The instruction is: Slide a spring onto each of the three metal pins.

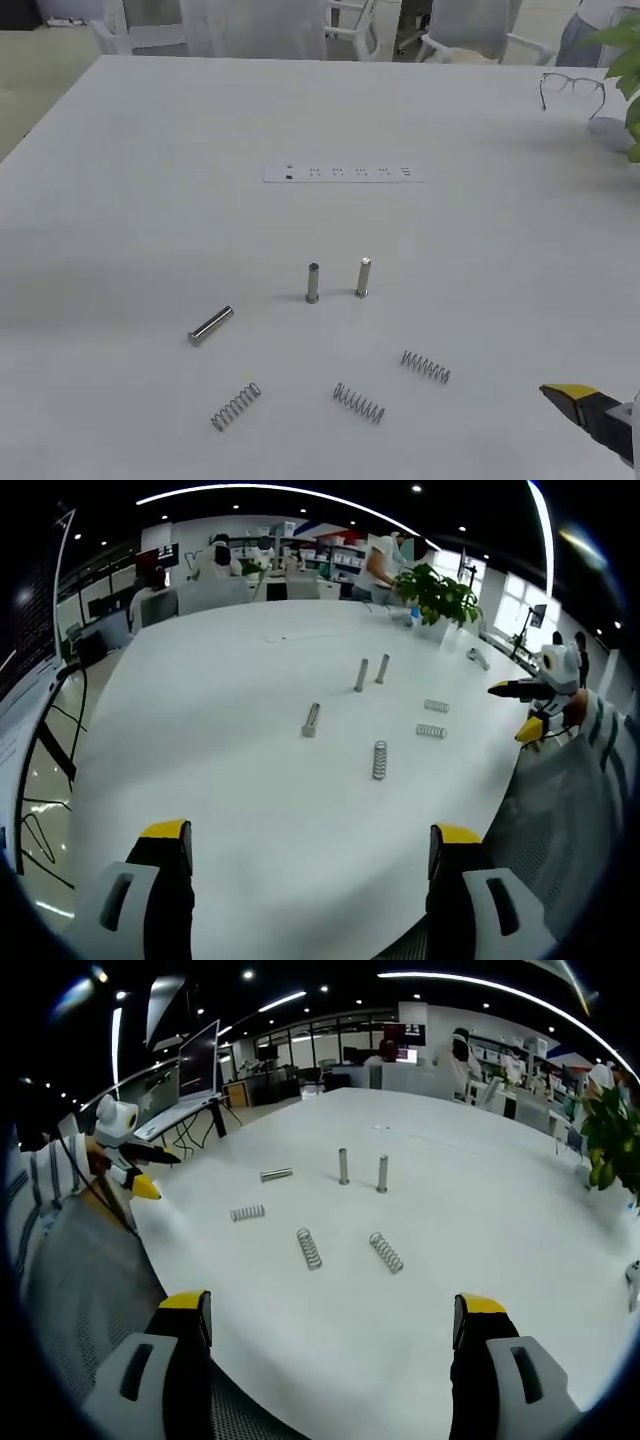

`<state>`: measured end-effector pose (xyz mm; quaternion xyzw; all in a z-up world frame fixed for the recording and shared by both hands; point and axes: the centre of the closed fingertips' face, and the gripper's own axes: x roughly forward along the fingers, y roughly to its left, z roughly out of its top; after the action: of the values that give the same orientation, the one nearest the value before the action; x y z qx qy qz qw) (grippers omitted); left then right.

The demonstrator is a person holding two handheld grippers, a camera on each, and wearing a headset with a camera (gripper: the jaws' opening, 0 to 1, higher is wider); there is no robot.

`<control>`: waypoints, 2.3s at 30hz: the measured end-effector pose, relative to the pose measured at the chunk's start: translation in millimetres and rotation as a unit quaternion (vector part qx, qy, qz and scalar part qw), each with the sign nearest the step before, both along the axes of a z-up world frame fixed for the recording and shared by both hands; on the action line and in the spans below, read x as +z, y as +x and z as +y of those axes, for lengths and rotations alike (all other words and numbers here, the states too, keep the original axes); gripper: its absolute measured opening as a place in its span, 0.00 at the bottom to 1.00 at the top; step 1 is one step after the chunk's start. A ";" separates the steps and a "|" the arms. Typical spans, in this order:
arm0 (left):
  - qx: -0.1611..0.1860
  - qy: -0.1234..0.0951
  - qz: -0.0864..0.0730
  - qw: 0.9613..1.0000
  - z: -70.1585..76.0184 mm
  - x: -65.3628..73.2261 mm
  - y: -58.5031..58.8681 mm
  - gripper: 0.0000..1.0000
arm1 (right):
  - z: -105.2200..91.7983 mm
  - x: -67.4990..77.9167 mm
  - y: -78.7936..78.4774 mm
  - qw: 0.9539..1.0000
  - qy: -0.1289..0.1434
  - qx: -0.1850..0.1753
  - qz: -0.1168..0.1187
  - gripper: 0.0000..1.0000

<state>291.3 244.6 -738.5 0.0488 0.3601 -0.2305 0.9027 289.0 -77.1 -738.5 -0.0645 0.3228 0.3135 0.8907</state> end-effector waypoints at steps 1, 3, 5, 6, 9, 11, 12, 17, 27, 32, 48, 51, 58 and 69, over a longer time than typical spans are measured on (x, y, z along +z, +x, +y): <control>-0.003 0.003 0.001 1.000 1.2 0.2 1.8 0.95 | -0.1 0.2 0.2 1.000 0.000 0.000 0.000 1.00; -0.013 0.012 0.001 1.000 4.0 2.3 6.5 0.95 | -0.4 1.0 1.2 1.000 -0.001 -0.002 -0.003 1.00; -0.020 0.018 -0.002 1.000 6.2 6.1 12.4 0.95 | -0.7 1.4 1.9 1.000 0.000 -0.003 -0.004 1.00; -0.025 0.020 -0.005 0.999 6.8 8.6 16.2 0.95 | -0.8 1.4 2.2 1.000 0.001 -0.005 -0.005 1.00; -0.032 0.023 -0.011 0.999 8.0 13.0 26.1 0.93 | -0.6 1.2 2.0 1.000 0.004 -0.008 -0.004 1.00; -0.037 0.024 -0.010 0.999 7.8 13.9 32.0 0.92 | -0.2 1.2 1.6 1.000 0.004 -0.009 -0.004 1.00; -0.040 0.025 -0.009 0.999 7.5 14.0 34.1 0.92 | -0.1 1.5 1.5 1.000 0.005 -0.010 -0.004 1.00; -0.053 0.025 -0.011 0.998 3.3 17.0 47.9 0.88 | 0.2 2.8 0.9 1.000 0.006 -0.012 -0.007 1.00; -0.060 0.010 -0.020 0.998 -8.1 11.8 83.0 0.82 | 3.8 2.8 1.9 1.000 0.009 -0.010 -0.005 1.00; -0.060 -0.007 -0.024 0.998 -12.7 12.5 99.5 0.78 | 6.3 5.8 2.6 1.000 0.016 -0.014 -0.005 1.00; -0.093 -0.019 -0.042 0.995 -46.2 21.0 134.9 0.65 | 8.0 13.3 5.0 0.999 0.030 -0.021 -0.019 0.99; -0.096 -0.022 -0.042 0.994 -53.7 20.0 141.7 0.60 | 7.2 14.1 5.1 0.999 0.031 -0.021 -0.020 0.99; -0.084 -0.039 -0.025 0.995 -69.4 13.2 154.0 0.46 | 5.2 13.7 5.0 0.999 0.038 -0.027 -0.020 0.99; -0.114 -0.025 0.013 0.993 -87.9 -9.0 159.1 0.39 | 0.8 10.4 4.0 0.999 0.032 -0.030 -0.017 0.99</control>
<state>450.4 156.7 -747.5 0.0635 0.3577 -0.3413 0.8669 293.0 -76.3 -728.1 -0.0318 0.2991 0.2957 0.9067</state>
